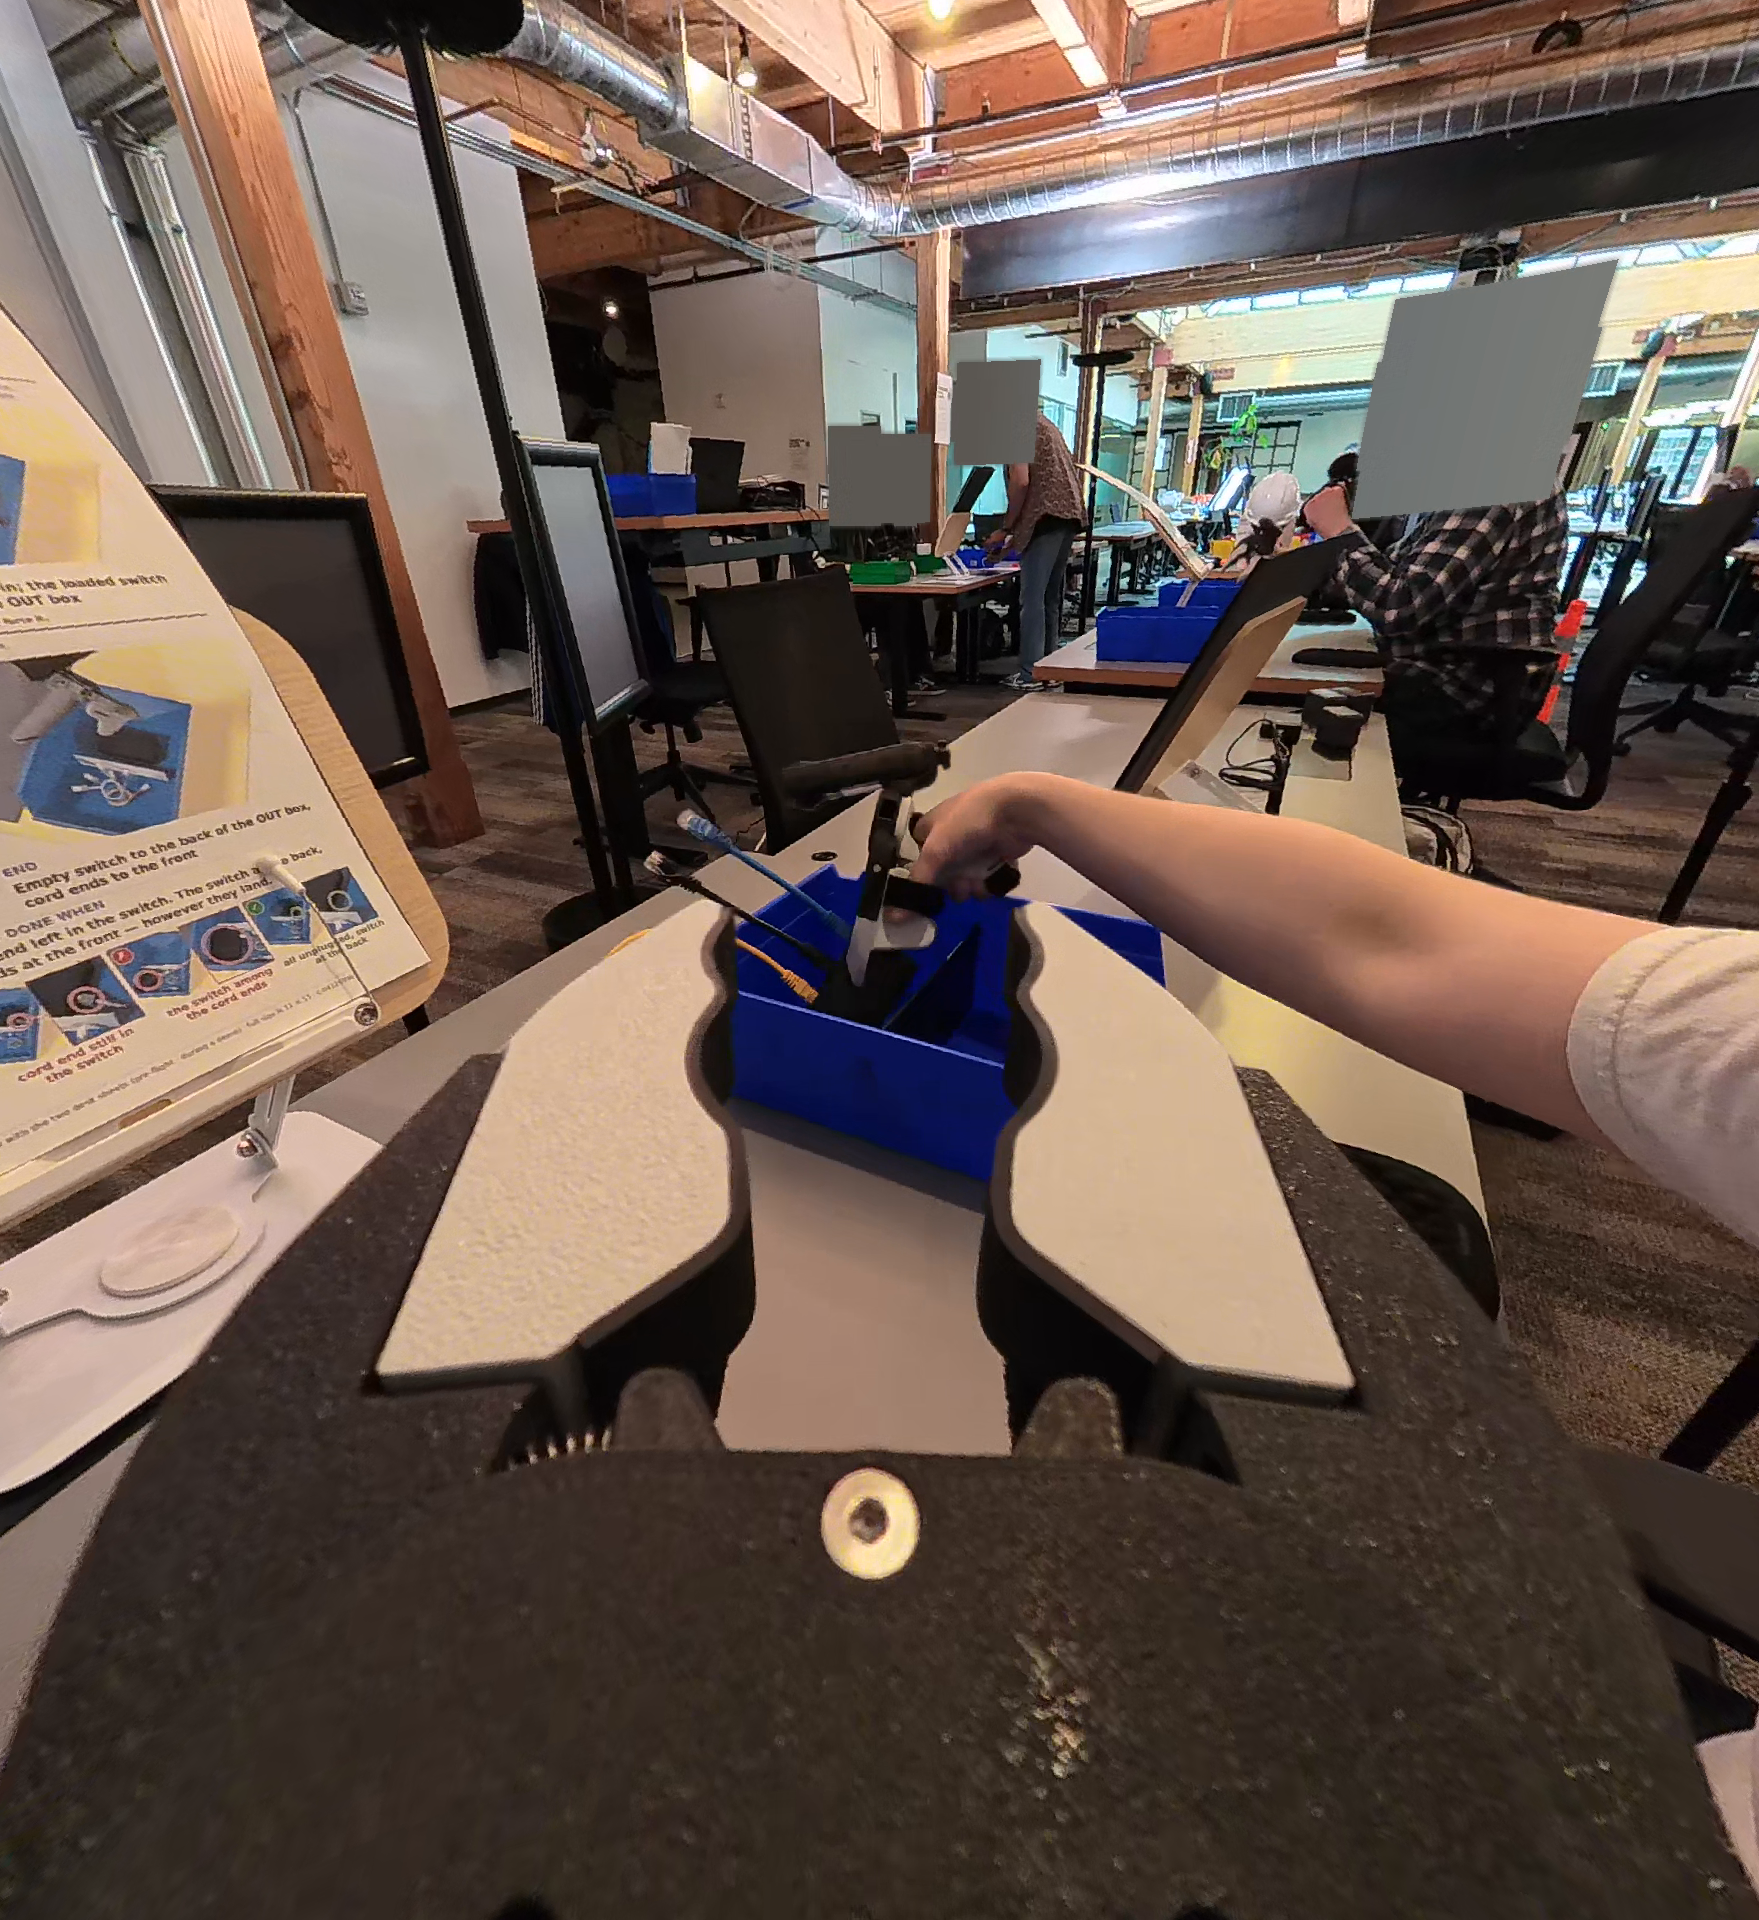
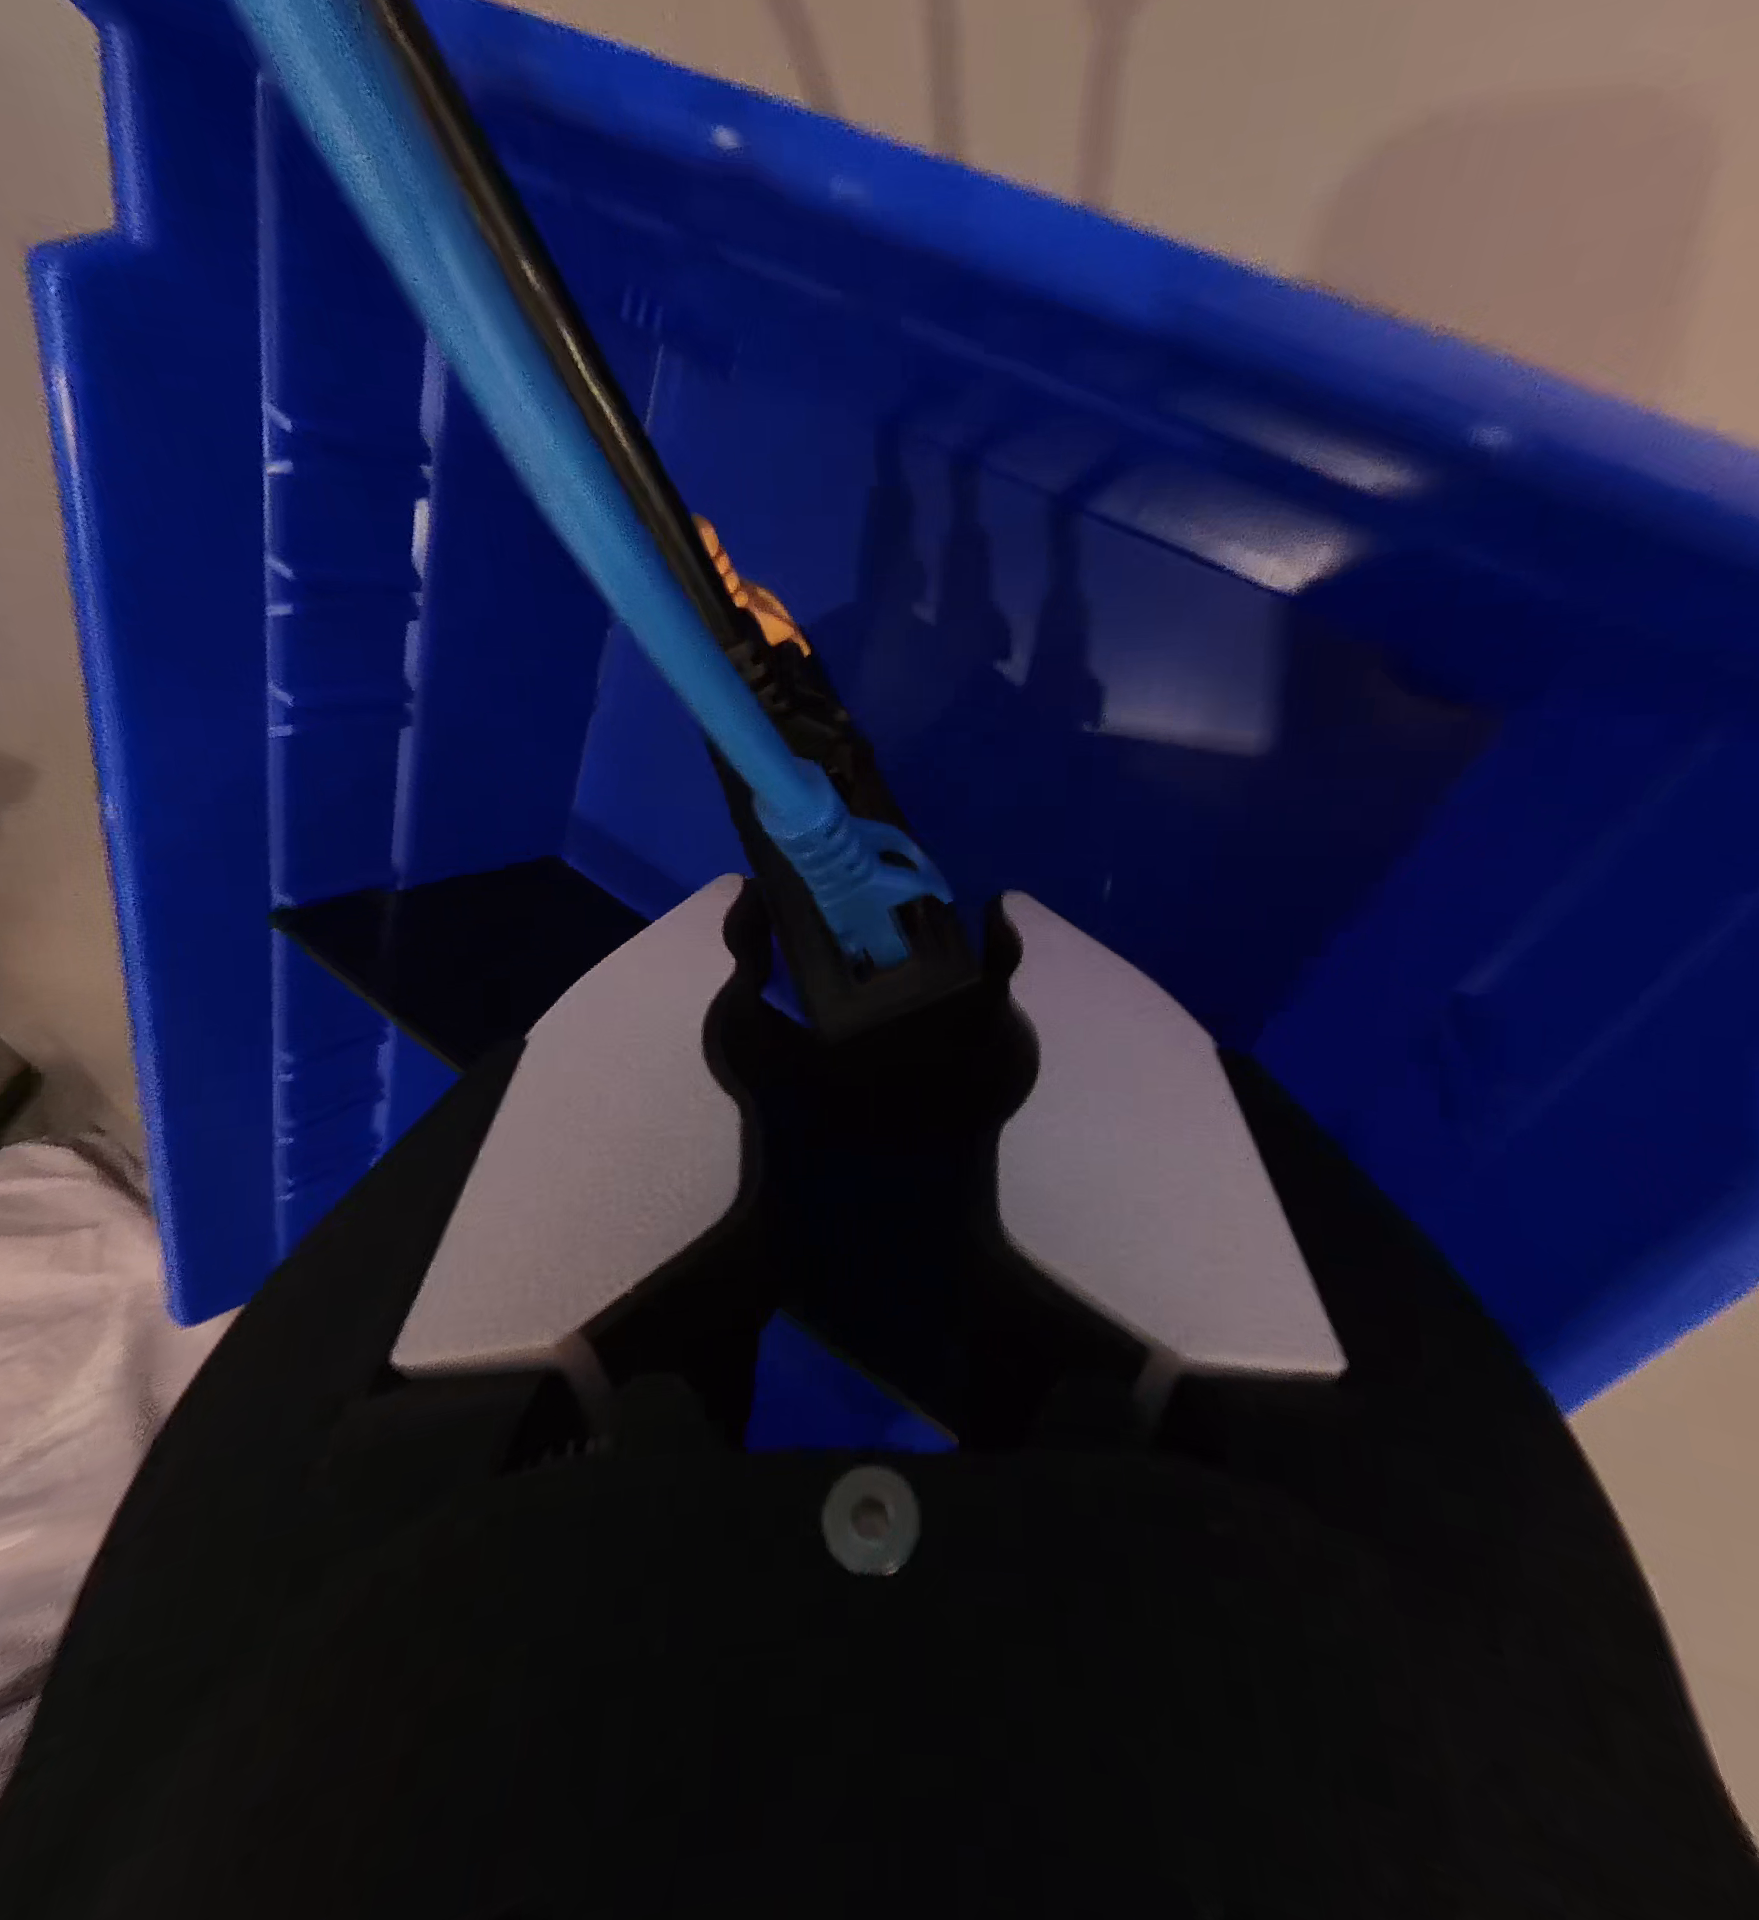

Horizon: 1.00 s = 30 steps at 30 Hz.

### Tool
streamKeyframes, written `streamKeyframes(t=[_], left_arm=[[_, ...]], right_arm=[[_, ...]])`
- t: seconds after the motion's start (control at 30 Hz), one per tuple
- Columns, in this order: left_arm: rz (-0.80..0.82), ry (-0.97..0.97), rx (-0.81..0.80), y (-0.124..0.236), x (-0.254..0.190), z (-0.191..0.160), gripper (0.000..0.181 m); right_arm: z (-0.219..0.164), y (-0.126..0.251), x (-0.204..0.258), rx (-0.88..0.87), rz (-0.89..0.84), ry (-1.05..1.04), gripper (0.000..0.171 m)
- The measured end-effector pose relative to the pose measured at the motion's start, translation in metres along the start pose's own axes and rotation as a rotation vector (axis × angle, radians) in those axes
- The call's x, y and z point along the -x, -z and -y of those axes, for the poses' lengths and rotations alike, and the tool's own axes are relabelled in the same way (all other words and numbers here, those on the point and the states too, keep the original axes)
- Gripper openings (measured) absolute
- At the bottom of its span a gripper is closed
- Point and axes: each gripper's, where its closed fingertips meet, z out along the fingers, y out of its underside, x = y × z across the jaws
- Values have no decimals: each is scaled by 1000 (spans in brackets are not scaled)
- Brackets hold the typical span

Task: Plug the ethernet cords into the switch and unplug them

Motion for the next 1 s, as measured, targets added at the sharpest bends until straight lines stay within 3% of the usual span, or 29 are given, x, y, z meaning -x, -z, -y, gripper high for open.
streamKeyframes(t=[0.17,0.27,0.47,0.63,0.77,0.83,1.0], left_arm=[[-7,-10,7,-2,-4,-2,49],[-14,-15,1,-1,-7,0,49],[-14,-23,-8,0,-9,3,48],[-13,-23,-11,1,-9,3,48],[-15,-27,-7,0,-11,3,48],[-14,-31,-7,1,-11,3,48],[-12,-35,-12,1,-11,4,47]], right_arm=[[20,8,-12,-58,-221,182,53],[34,25,-18,-132,-357,264,49],[43,40,-6,-188,-400,329,48],[48,32,7,-190,-509,519,46],[40,20,-15,-87,-626,485,42],[37,14,-16,-89,-576,445,32],[26,12,-20,-83,-470,267,33]])
